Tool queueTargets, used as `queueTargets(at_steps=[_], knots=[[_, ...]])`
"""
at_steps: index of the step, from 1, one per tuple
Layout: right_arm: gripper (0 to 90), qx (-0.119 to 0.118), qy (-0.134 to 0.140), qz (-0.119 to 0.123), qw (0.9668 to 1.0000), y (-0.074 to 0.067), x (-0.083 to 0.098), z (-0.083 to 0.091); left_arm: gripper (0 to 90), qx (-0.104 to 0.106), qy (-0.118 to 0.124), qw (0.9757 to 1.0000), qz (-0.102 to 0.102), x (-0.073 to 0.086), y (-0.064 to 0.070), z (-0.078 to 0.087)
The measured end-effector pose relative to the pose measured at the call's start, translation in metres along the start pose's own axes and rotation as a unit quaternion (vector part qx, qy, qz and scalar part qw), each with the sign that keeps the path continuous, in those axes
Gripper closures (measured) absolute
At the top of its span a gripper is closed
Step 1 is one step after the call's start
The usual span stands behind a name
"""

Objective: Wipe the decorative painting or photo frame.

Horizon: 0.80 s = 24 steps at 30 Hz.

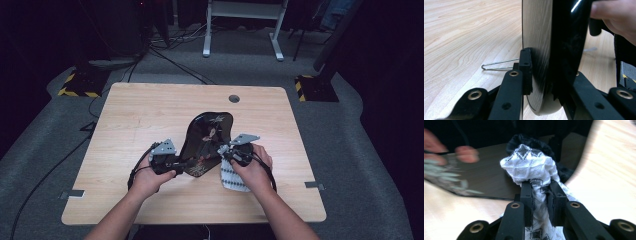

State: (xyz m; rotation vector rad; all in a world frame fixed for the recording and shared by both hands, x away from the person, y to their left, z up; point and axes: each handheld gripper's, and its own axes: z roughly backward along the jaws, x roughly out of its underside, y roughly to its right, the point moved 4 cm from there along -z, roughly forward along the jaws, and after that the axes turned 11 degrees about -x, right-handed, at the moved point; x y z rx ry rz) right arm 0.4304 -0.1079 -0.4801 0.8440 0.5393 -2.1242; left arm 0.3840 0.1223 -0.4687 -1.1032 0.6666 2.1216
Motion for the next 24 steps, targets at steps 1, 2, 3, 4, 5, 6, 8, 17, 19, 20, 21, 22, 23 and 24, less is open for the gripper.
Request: queueTargets(at_steps=[1, 2, 3, 4, 5, 6, 8, 17, 19, 20, 21, 22, 23, 24], knots=[[77.6, 0.007, 0.002, -0.002, 1.0, 0.006, 0.0, 0.002, 77.3, 0.0, 0.0, 1.0, 0.0, 0.0, 0.0, 0.0], [77.6, 0.011, 0.001, -0.005, 0.9999, 0.01, 0.0, 0.003, 77.3, 0.0, 0.0, 1.0, 0.001, 0.0, 0.0, 0.0], [77.7, 0.012, 0.001, -0.009, 0.9999, 0.013, 0.0, 0.004, 77.3, 0.0, 0.0, 1.0, 0.001, 0.0, 0.0, 0.0], [77.6, 0.012, 0.002, -0.013, 0.9998, 0.015, 0.0, 0.005, 77.2, 0.0, 0.0, 1.0, 0.002, 0.0, 0.0, 0.0], [77.6, 0.011, 0.002, -0.015, 0.9998, 0.016, 0.0, 0.004, 77.0, 0.0, 0.0, 1.0, 0.003, 0.0, 0.001, -0.001], [77.7, 0.014, 0.001, -0.013, 0.9998, 0.015, -0.001, 0.004, 77.0, 0.0, -0.001, 1.0, 0.004, 0.0, 0.001, -0.001], [77.6, 0.013, -0.002, -0.008, 0.9999, 0.01, -0.001, 0.002, 77.0, 0.0, -0.001, 1.0, 0.005, 0.0, 0.001, -0.001], [77.1, -0.039, -0.018, 0.039, 0.9983, -0.039, -0.003, -0.014, 76.3, 0.001, -0.003, 1.0, 0.008, 0.0, 0.001, 0.0], [76.7, -0.052, -0.022, 0.05, 0.9971, -0.049, -0.003, -0.018, 76.6, -0.001, -0.003, 1.0, 0.009, 0.0, 0.0, 0.0], [76.7, -0.06, -0.027, 0.058, 0.9961, -0.054, -0.003, -0.02, 76.7, -0.002, -0.003, 0.9999, 0.01, 0.0, 0.0, 0.0], [76.7, -0.063, -0.03, 0.063, 0.9955, -0.056, -0.003, -0.022, 76.9, -0.003, -0.003, 1.0, 0.008, 0.0, 0.0, 0.0], [76.7, -0.064, -0.032, 0.066, 0.9952, -0.057, -0.002, -0.022, 77.1, -0.005, -0.002, 1.0, 0.007, 0.0, -0.001, 0.0], [76.8, -0.066, -0.033, 0.067, 0.995, -0.058, -0.002, -0.023, 77.2, -0.004, -0.002, 1.0, 0.007, 0.0, -0.001, 0.0], [77.2, -0.069, -0.032, 0.064, 0.9951, -0.057, -0.002, -0.023, 77.2, -0.005, -0.002, 1.0, 0.006, 0.0, 0.0, 0.0]])
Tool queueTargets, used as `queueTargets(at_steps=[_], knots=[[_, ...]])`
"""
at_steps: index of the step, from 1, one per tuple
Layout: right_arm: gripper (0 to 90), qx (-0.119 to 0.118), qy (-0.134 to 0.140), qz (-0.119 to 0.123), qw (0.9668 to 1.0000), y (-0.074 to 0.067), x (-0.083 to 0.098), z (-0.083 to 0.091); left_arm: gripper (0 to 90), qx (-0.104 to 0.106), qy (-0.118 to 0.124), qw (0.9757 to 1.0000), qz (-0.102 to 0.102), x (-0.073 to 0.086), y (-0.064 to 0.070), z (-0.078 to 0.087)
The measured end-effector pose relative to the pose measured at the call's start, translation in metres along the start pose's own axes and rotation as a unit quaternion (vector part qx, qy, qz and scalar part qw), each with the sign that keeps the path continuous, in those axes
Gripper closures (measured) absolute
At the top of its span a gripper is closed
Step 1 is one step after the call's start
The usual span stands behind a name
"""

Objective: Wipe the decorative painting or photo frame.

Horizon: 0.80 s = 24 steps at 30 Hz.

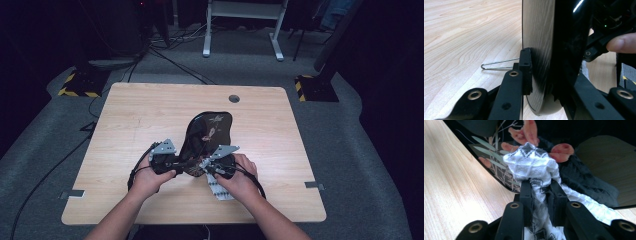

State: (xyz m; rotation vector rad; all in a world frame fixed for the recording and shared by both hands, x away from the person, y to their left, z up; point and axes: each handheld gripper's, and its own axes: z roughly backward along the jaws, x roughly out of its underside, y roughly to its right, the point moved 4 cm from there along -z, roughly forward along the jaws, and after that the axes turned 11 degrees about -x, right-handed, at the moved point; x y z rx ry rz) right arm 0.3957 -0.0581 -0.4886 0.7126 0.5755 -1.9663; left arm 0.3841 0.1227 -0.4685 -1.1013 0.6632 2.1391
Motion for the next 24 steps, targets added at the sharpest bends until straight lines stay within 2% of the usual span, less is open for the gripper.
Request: queueTargets(at_steps=[2, 6, 11, 15, 18, 20, 24], knots=[[77.5, -0.003, 0.004, -0.007, 1.0, 0.004, 0.001, 0.002, 77.3, 0.0, 0.0, 1.0, 0.0, 0.0, 0.0, 0.0], [77.6, 0.028, 0.007, -0.018, 0.9994, 0.018, 0.004, 0.009, 77.2, 0.0, 0.0, 1.0, 0.0, 0.0, 0.0, 0.0], [77.4, 0.06, 0.015, -0.057, 0.9965, 0.049, 0.011, 0.02, 76.9, 0.002, -0.001, 1.0, 0.0, 0.0, 0.001, 0.0], [77.1, 0.069, 0.02, -0.072, 0.9948, 0.062, 0.016, 0.024, 76.8, 0.001, 0.0, 1.0, 0.0, 0.0, 0.001, -0.001], [77.0, 0.073, 0.018, -0.069, 0.9948, 0.061, 0.017, 0.023, 76.9, 0.0, 0.0, 1.0, 0.001, 0.0, 0.001, -0.001], [77.0, 0.067, 0.017, -0.066, 0.9955, 0.056, 0.016, 0.021, 77.0, 0.0, -0.001, 1.0, 0.001, 0.0, 0.001, -0.001], [75.9, 0.042, 0.009, -0.048, 0.9979, 0.037, 0.013, 0.011, 76.7, -0.001, -0.003, 1.0, 0.004, 0.0, 0.002, 0.0]])
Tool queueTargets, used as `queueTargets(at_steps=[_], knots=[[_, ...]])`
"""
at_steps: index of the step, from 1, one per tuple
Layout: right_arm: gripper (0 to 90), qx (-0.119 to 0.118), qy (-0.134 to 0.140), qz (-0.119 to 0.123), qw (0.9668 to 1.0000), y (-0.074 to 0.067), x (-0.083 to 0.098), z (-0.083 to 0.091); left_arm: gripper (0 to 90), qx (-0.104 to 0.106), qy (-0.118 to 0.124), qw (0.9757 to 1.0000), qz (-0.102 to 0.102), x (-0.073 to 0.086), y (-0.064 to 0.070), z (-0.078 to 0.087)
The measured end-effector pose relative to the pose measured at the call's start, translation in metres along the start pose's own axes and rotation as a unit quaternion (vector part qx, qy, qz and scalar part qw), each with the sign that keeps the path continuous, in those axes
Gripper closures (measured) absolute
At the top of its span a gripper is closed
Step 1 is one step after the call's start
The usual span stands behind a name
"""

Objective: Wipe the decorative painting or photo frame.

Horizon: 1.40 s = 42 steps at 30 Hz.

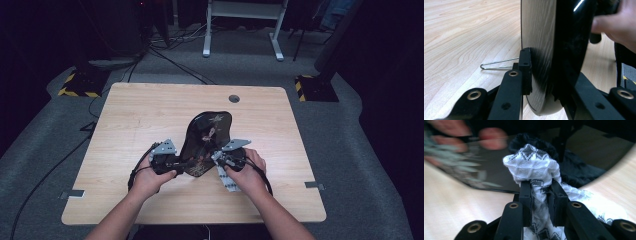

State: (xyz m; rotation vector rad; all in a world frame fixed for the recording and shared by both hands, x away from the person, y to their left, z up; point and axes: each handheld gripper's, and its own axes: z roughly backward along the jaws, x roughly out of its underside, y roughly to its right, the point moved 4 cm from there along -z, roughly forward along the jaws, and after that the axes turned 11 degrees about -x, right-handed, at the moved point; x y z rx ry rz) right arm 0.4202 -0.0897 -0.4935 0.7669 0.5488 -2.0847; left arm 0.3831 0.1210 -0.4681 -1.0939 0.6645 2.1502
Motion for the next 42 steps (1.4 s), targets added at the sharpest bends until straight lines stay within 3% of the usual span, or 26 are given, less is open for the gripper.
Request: queueTargets(at_steps=[4, 7, 11, 15, 19, 21, 25, 34, 39, 42], knots=[[75.6, -0.03, -0.006, 0.026, 0.9992, -0.024, 0.0, -0.009, 76.8, 0.0, -0.001, 1.0, 0.0, 0.0, 0.0, 0.0], [75.7, -0.042, -0.013, 0.033, 0.9985, -0.033, 0.0, -0.014, 77.2, -0.002, -0.001, 1.0, -0.001, 0.0, -0.001, 0.001], [77.2, -0.052, -0.012, 0.02, 0.9983, -0.026, 0.001, -0.013, 77.3, -0.002, 0.0, 1.0, 0.001, 0.0, -0.001, 0.001], [77.4, -0.01, -0.028, 0.015, 0.9994, -0.005, 0.009, -0.011, 77.2, 0.0, 0.0, 1.0, 0.001, 0.0, -0.001, 0.001], [77.4, 0.011, -0.023, -0.011, 0.9996, 0.016, 0.014, -0.006, 77.1, 0.001, 0.0, 1.0, 0.001, 0.0, -0.001, 0.001], [77.4, 0.01, -0.018, -0.021, 0.9996, 0.021, 0.015, -0.004, 76.9, 0.002, -0.001, 1.0, 0.003, 0.0, 0.0, 0.0], [77.3, 0.01, -0.025, -0.01, 0.9996, 0.014, 0.013, -0.007, 76.7, 0.002, -0.001, 1.0, 0.004, 0.0, 0.0, 0.0], [75.6, -0.055, -0.041, 0.038, 0.9969, -0.034, 0.006, -0.022, 76.9, 0.0, -0.001, 1.0, 0.009, 0.001, 0.0, 0.0], [77.1, -0.048, -0.049, 0.052, 0.9963, -0.03, 0.007, -0.023, 76.8, 0.001, -0.001, 1.0, 0.007, 0.001, 0.0, 0.001], [77.6, -0.036, -0.048, 0.036, 0.9975, -0.018, 0.008, -0.02, 76.5, 0.0, -0.002, 1.0, 0.005, 0.001, -0.001, 0.001]])
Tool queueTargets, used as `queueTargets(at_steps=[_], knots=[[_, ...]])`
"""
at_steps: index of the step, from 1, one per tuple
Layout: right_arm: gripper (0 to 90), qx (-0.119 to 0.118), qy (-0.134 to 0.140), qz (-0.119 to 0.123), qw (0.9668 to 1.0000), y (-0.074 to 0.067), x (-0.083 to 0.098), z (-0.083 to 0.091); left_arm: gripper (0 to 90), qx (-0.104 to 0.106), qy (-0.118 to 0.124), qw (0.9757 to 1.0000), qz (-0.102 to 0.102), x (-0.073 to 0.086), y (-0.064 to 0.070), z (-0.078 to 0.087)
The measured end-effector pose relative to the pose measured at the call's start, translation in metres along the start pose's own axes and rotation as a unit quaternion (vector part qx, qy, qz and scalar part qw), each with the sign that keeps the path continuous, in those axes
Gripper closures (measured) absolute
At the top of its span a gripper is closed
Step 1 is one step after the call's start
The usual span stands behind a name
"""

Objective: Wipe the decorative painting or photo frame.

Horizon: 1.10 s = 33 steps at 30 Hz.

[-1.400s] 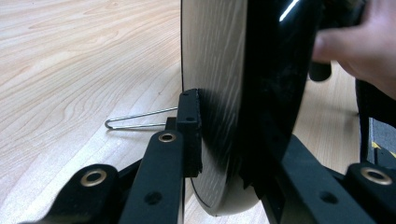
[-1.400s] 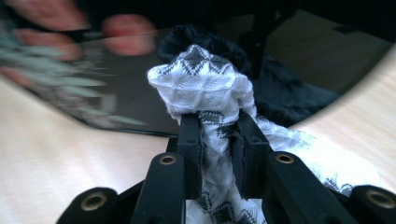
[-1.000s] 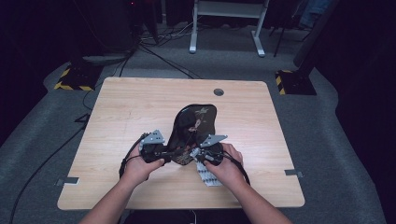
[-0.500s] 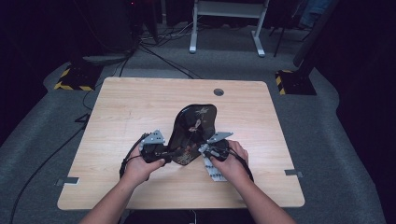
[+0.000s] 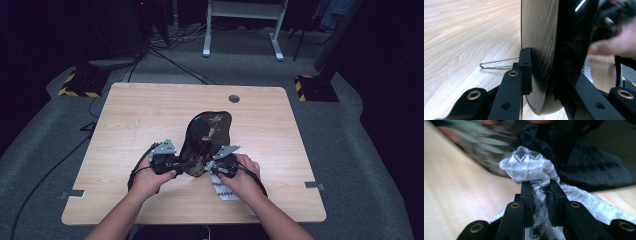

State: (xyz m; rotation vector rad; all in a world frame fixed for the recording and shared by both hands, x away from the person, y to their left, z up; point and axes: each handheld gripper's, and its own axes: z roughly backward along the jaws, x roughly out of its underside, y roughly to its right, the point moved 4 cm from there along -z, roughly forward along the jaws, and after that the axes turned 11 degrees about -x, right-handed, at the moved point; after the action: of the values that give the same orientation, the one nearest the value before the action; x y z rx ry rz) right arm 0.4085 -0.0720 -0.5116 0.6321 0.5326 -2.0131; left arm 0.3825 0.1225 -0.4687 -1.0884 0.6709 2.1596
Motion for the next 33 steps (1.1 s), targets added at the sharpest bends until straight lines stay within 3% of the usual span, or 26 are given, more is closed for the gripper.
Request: queueTargets(at_steps=[7, 17, 24, 33], knots=[[78.1, 0.046, 0.007, -0.031, 0.9984, 0.026, 0.006, 0.013, 79.2, -0.017, 0.003, 0.9998, 0.001, 0.0, -0.004, 0.001], [78.8, 0.027, 0.057, -0.04, 0.9972, 0.018, 0.0, 0.041, 79.7, -0.018, 0.008, 0.9998, -0.001, 0.0, -0.004, 0.0], [78.9, 0.022, 0.093, -0.042, 0.9945, 0.016, -0.01, 0.067, 79.6, -0.015, 0.009, 0.9998, 0.0, 0.001, -0.004, 0.0], [78.9, 0.022, 0.119, -0.038, 0.9919, 0.016, -0.024, 0.091, 79.5, -0.016, 0.001, 0.9999, -0.004, 0.001, -0.005, 0.0]])
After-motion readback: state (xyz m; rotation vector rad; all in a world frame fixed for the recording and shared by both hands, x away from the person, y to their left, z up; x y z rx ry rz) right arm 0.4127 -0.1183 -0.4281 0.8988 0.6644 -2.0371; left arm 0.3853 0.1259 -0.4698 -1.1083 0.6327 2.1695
